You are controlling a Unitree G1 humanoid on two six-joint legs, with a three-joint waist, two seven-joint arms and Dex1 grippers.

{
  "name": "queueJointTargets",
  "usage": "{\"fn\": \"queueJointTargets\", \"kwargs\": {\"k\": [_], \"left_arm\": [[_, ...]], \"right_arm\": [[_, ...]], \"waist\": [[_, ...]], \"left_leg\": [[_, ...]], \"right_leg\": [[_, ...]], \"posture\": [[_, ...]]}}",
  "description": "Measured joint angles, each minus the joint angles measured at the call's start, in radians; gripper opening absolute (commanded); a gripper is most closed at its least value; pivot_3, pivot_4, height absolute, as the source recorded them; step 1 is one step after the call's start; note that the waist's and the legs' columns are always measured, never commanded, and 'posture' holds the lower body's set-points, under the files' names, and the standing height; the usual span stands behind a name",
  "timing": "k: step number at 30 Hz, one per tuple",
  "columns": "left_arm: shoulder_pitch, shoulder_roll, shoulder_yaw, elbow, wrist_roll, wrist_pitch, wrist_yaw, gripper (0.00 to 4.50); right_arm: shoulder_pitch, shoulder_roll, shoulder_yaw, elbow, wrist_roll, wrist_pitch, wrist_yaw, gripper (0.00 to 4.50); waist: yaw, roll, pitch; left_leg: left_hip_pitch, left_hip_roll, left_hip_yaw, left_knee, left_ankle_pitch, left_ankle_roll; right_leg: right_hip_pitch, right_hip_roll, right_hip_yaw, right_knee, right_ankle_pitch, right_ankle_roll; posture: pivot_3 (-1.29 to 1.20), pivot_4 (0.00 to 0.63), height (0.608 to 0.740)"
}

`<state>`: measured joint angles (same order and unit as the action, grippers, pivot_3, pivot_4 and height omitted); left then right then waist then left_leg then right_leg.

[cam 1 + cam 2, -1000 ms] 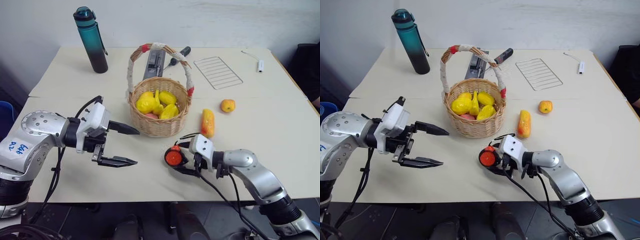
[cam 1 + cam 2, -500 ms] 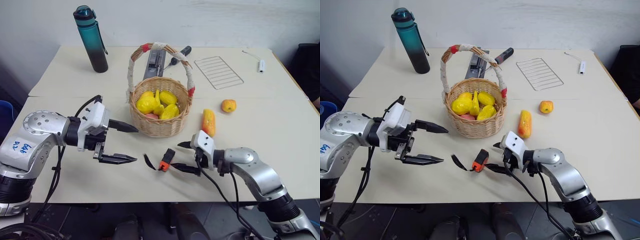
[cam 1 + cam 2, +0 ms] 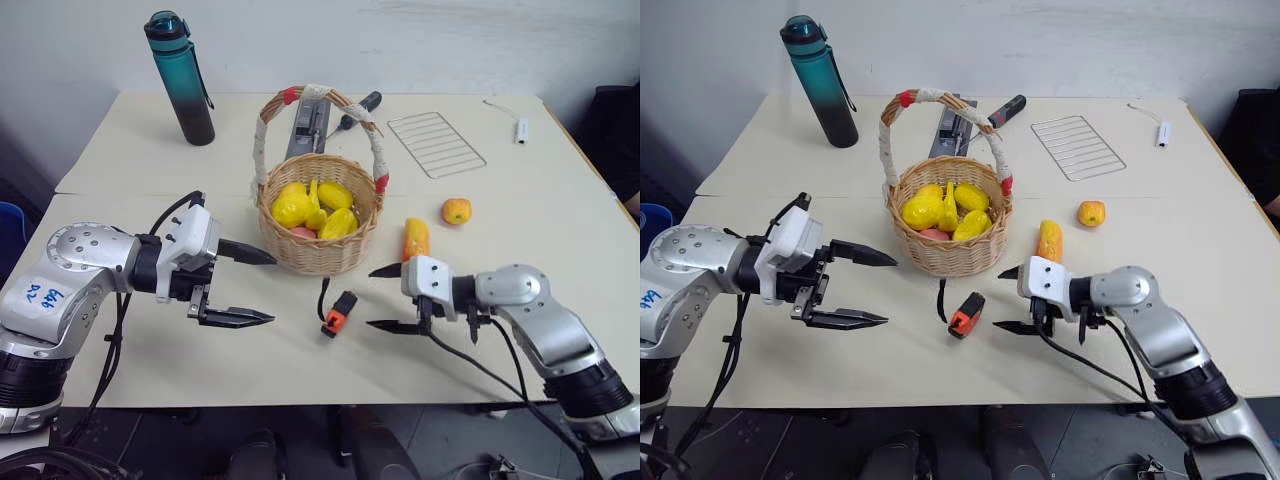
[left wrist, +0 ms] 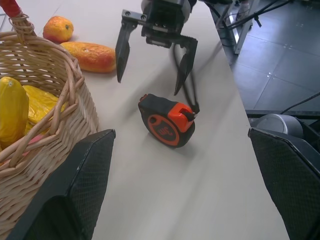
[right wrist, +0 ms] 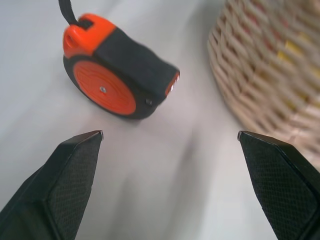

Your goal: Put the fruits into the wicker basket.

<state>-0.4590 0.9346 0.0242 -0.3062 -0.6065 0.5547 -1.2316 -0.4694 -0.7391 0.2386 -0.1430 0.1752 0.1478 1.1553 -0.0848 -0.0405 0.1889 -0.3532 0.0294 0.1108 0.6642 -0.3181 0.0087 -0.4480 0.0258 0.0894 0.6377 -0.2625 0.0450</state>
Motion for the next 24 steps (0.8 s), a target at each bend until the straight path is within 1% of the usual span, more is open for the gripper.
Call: {"fn": "queueJointTargets", "kwargs": {"k": [4,8,10,12,15,18,21,23,24], "left_arm": [[0.001,0.0,0.002,0.0,0.0,0.001,0.002,4.48],[0.002,0.0,0.004,-0.001,-0.001,0.002,0.008,4.48],[0.003,-0.001,0.006,-0.002,-0.001,0.002,0.012,4.48],[0.003,-0.006,0.007,-0.005,-0.001,0.003,0.019,4.48],[0.002,-0.015,0.008,-0.01,-0.002,0.006,0.033,4.48],[0.009,-0.017,0.015,-0.023,-0.003,0.01,0.043,4.48],[0.023,-0.017,0.02,-0.043,-0.01,0.015,0.055,4.5],[0.035,-0.017,0.027,-0.049,-0.015,0.024,0.065,4.5],[0.037,-0.017,0.031,-0.052,-0.016,0.028,0.07,4.5]], "right_arm": [[-0.045,-0.003,0.029,0.014,-0.022,-0.124,0.074,4.47],[-0.145,0.003,0.085,0.036,-0.034,-0.199,0.181,4.47],[-0.212,0.011,0.137,0.078,-0.058,-0.246,0.247,4.47],[-0.27,0.037,0.192,0.136,-0.091,-0.302,0.303,4.47],[-0.326,0.105,0.242,0.245,-0.124,-0.352,0.34,4.47],[-0.369,0.15,0.281,0.343,-0.157,-0.41,0.364,4.47],[-0.42,0.21,0.307,0.443,-0.19,-0.456,0.368,3.95],[-0.434,0.24,0.312,0.499,-0.195,-0.487,0.374,3.29],[-0.434,0.24,0.314,0.518,-0.195,-0.504,0.381,3.04]], "waist": [[0.002,0.0,0.0],[0.0,0.0,0.0],[-0.001,0.0,0.0],[-0.001,0.0,0.0],[0.0,0.0,0.0],[-0.001,0.0,0.0],[-0.004,0.001,0.0],[-0.002,0.001,0.0],[-0.001,0.001,0.0]], "left_leg": [[0.0,0.0,0.0,0.0,0.0,0.0],[0.0,0.0,0.0,0.0,0.0,0.0],[0.0,0.0,0.0,0.0,-0.001,0.0],[0.001,0.0,0.0,0.0,-0.001,0.0],[0.0,0.0,0.0,0.001,0.0,0.0],[0.0,0.0,0.0,0.002,-0.001,0.0],[0.001,0.0,0.001,0.001,-0.001,0.0],[0.001,0.001,0.0,0.001,0.0,-0.001],[0.0,0.001,0.0,0.001,0.0,-0.002]], "right_leg": [[0.0,0.0,0.0,0.0,0.0,0.0],[0.0,0.0,-0.001,0.001,0.0,0.0],[0.0,0.0,-0.001,0.001,0.0,0.0],[0.0,0.0,-0.001,0.001,0.0,-0.001],[0.0,0.0,0.0,0.002,0.0,-0.001],[-0.001,-0.001,0.0,0.005,0.0,-0.001],[-0.002,-0.001,0.0,0.006,-0.001,-0.003],[-0.003,-0.001,-0.001,0.008,-0.002,-0.004],[-0.003,-0.001,-0.002,0.009,-0.003,-0.005]], "posture": [[0.0,0.15,0.74],[0.0,0.15,0.74],[0.0,0.15,0.74],[0.0,0.15,0.74],[0.0,0.15,0.74],[0.0,0.15,0.74],[0.0,0.15,0.74],[0.0,0.15,0.74],[0.0,0.15,0.74]]}}
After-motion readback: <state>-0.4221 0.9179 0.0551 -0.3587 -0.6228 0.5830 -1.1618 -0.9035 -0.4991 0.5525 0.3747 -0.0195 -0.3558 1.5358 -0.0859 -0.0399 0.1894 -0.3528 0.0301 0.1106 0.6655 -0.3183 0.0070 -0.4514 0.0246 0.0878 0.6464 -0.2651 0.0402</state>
